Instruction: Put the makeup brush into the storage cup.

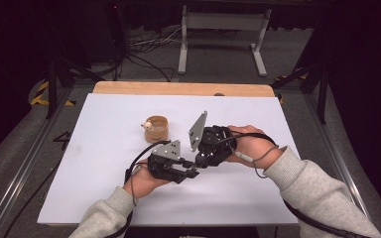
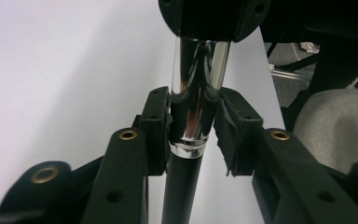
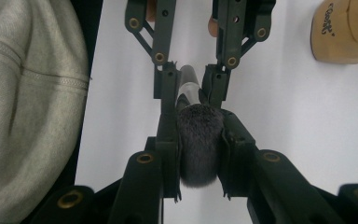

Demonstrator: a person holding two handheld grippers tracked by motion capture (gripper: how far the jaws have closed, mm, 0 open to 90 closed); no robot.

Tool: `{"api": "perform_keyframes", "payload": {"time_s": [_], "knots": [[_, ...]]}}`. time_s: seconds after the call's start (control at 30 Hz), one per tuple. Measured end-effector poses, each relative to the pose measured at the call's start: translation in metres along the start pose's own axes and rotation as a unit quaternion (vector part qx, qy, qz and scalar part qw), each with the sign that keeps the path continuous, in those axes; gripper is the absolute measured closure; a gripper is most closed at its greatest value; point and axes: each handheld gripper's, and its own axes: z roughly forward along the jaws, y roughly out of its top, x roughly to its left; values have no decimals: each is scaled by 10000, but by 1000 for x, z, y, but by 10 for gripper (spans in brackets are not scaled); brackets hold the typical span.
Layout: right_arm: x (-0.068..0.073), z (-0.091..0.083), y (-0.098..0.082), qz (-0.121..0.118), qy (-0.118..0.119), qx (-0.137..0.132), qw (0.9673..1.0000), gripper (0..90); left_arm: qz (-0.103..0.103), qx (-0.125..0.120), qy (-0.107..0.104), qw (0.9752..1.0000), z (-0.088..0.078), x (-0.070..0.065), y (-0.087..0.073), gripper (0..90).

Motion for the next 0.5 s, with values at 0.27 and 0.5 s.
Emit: {"api": "perform_keyframes", "payload": {"time_s": [0.27, 0.5], "knots": [[0, 2, -1, -87, -11, -31, 10000, 726, 122, 100, 83, 9998, 1, -2, 1, 706], [0, 3, -1, -153, -23, -32, 9999, 720, 165, 136, 134, 9997, 1, -3, 1, 713]]}}
